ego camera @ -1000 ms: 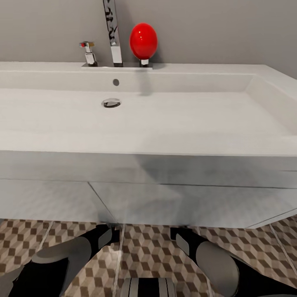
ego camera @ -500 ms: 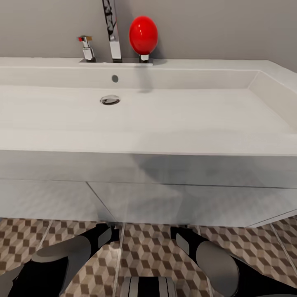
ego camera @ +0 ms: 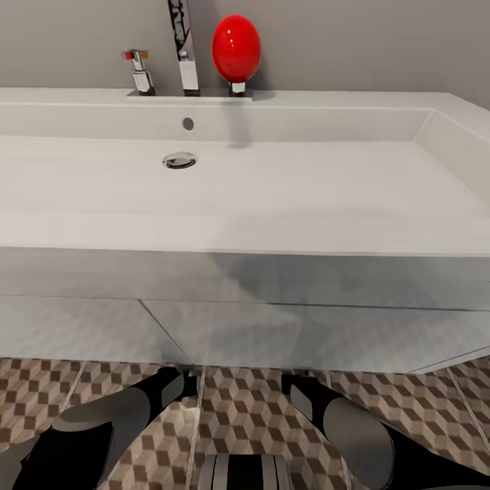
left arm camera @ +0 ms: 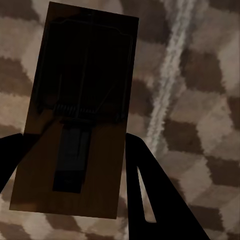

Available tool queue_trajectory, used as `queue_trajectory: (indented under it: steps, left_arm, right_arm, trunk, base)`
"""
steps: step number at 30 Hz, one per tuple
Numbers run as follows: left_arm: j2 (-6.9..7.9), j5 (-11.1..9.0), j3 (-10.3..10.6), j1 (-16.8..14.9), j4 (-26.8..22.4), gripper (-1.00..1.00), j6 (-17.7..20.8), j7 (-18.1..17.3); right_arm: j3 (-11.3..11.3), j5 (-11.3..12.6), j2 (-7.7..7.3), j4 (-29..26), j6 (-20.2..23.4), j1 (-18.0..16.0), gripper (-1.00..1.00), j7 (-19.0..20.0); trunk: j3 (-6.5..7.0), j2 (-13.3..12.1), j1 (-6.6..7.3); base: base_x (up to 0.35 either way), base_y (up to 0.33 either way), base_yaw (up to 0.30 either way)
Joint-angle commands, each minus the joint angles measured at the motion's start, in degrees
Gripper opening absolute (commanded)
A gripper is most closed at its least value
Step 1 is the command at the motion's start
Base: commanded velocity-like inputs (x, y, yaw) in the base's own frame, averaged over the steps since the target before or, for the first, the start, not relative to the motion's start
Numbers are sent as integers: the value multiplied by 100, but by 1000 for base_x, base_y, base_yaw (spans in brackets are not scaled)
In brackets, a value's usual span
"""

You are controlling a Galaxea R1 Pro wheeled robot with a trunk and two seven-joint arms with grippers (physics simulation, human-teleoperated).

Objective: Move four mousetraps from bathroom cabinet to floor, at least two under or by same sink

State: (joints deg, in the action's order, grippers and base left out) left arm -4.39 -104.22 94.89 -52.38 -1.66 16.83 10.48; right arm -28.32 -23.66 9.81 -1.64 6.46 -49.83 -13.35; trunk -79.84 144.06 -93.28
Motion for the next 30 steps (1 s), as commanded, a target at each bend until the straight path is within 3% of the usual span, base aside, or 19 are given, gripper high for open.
queue_trajectory:
  steps: [1, 19, 30]
  left_arm:
    - [5, -55, 12, -97, -9, -100, 31, 33]
    - [8, -55, 12, -97, -9, -100, 31, 33]
    - [8, -55, 12, -97, -9, -100, 31, 33]
  right_arm:
    - [-33, -51, 0, -12, 40, 0, -100, -1]
    - [-33, -51, -5, -12, -80, 0, -100, 0]
    - [-36, -51, -5, -12, -83, 0, -100, 3]
  trunk:
    - [-9, 1, 1]
    - [-40, 1, 1]
    - [-40, 1, 1]
  base:
    - [0, 0, 0]
    - [0, 0, -1]
    - [0, 0, -142]
